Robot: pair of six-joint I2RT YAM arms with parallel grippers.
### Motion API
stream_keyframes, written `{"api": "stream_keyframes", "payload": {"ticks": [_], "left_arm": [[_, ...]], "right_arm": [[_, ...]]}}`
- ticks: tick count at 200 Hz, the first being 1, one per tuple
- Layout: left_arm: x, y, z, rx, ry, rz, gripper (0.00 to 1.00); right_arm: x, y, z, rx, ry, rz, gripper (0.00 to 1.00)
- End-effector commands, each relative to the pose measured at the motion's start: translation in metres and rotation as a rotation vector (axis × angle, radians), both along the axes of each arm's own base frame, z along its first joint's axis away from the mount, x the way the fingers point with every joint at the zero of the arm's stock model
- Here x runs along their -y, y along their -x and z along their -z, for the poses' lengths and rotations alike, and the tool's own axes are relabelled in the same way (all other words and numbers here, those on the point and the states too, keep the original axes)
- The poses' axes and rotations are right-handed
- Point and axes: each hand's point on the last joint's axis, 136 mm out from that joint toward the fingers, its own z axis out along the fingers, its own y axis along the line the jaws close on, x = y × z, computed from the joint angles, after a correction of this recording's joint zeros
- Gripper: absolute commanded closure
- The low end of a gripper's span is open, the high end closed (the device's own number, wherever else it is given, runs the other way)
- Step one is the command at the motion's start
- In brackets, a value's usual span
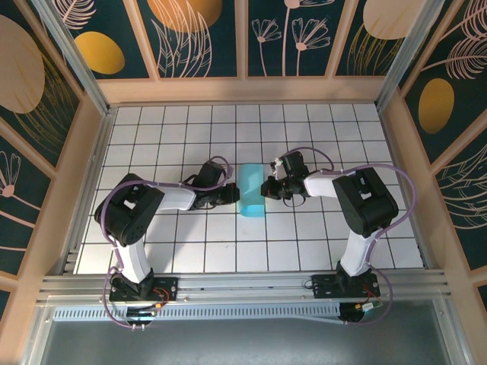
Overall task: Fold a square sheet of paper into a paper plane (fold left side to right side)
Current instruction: First fold the square sheet of paper in half at the center of the table, then hold the square sheet of paper at the center of the table.
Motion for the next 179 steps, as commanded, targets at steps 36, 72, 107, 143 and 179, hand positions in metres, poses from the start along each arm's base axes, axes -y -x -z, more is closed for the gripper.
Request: {"api": "stream_keyframes", "payload": {"ticks": [36, 72, 107, 143, 179], "left_arm": [[-0.014, 0.001, -0.022, 0.05, 0.017, -0.02, 0.99], [0.012, 0.001, -0.053, 0.116, 0.099, 0.045, 0.99], [0.037, 0.002, -0.037, 0.076, 0.092, 0.102, 1.0], [0.04, -0.002, -0.023, 0.062, 0.044, 0.104, 1.0], [0.037, -0.001, -0.013, 0.047, 0.018, 0.099, 1.0]], "right_arm": [[0.029, 0.018, 0.04, -0.08, 0.158, 0.035, 1.0], [0.027, 0.017, 0.037, -0.072, 0.151, 0.031, 1.0], [0.027, 0.018, 0.038, -0.075, 0.149, 0.028, 1.0], [0.027, 0.019, 0.038, -0.074, 0.151, 0.027, 1.0], [0.025, 0.02, 0.038, -0.075, 0.149, 0.022, 1.0]]}}
